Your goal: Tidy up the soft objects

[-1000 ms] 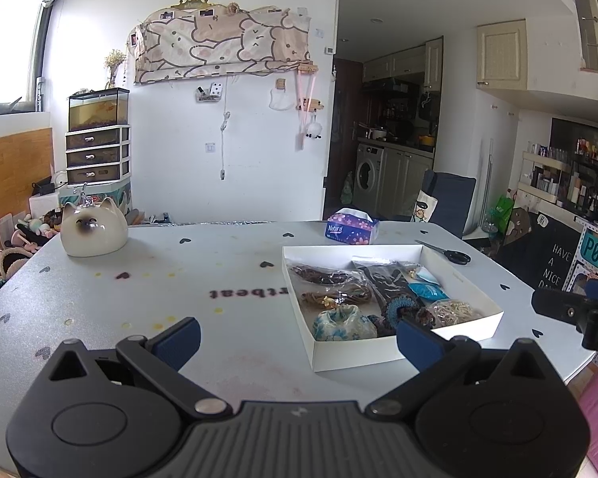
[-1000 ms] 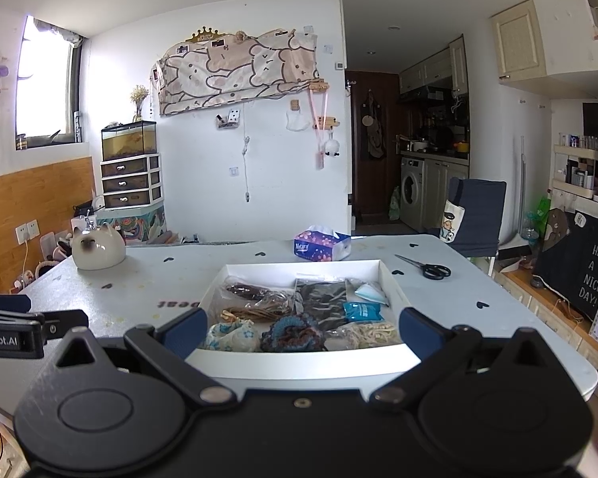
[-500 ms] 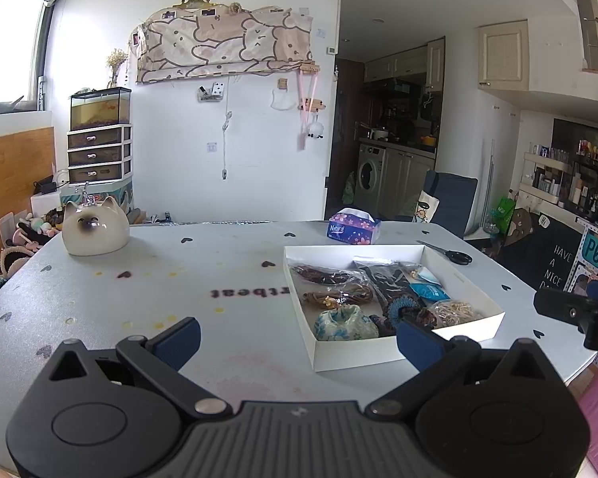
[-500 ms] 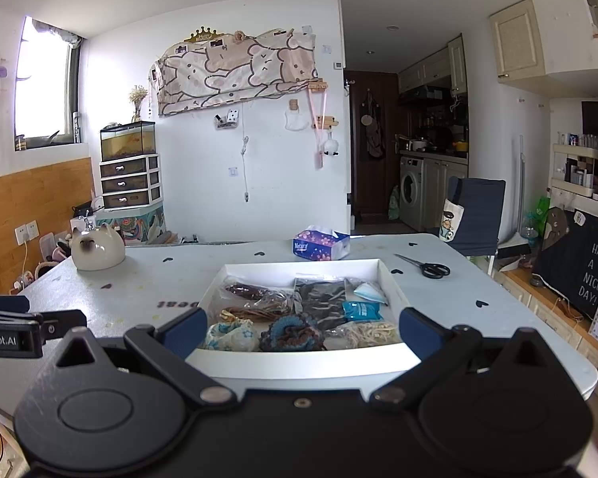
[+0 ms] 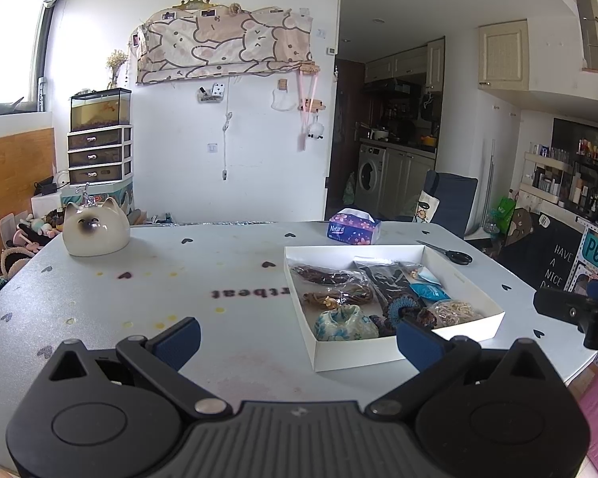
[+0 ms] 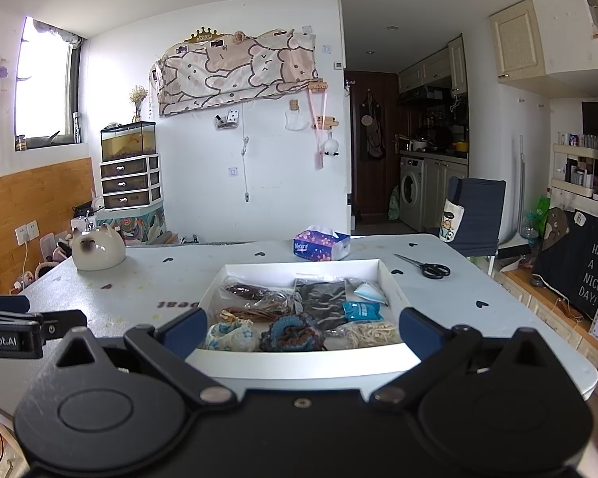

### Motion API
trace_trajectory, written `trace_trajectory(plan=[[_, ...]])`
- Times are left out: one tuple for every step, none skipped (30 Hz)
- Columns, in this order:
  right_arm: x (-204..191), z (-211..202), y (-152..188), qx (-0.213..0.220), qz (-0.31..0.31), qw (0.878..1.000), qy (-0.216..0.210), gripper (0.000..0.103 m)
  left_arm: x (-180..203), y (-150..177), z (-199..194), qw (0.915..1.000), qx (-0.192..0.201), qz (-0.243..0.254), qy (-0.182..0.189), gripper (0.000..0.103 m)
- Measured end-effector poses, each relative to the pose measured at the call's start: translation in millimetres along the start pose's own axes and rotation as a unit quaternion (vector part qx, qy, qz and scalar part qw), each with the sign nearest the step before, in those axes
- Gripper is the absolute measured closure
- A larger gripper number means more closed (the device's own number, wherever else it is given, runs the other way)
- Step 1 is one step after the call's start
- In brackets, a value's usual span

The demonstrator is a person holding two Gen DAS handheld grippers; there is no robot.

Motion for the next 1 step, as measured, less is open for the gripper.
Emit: trace_trajectory(plan=[[0.2, 0.1, 0.0, 0.0, 0.0, 1.0, 0.0, 0.0, -0.1, 0.1, -0.1, 1.0, 0.0, 0.0, 0.0, 0.0]])
Point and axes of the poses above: each gripper's, at about its wrist camera, not at the fingertips, and z roughly the way its jaws point, x to its right, y to its underside, the point moved 10 cm from there along z, roughly the way its jaws point, and after that the axes turned 2 degrees about -z, right-handed, at the moved point
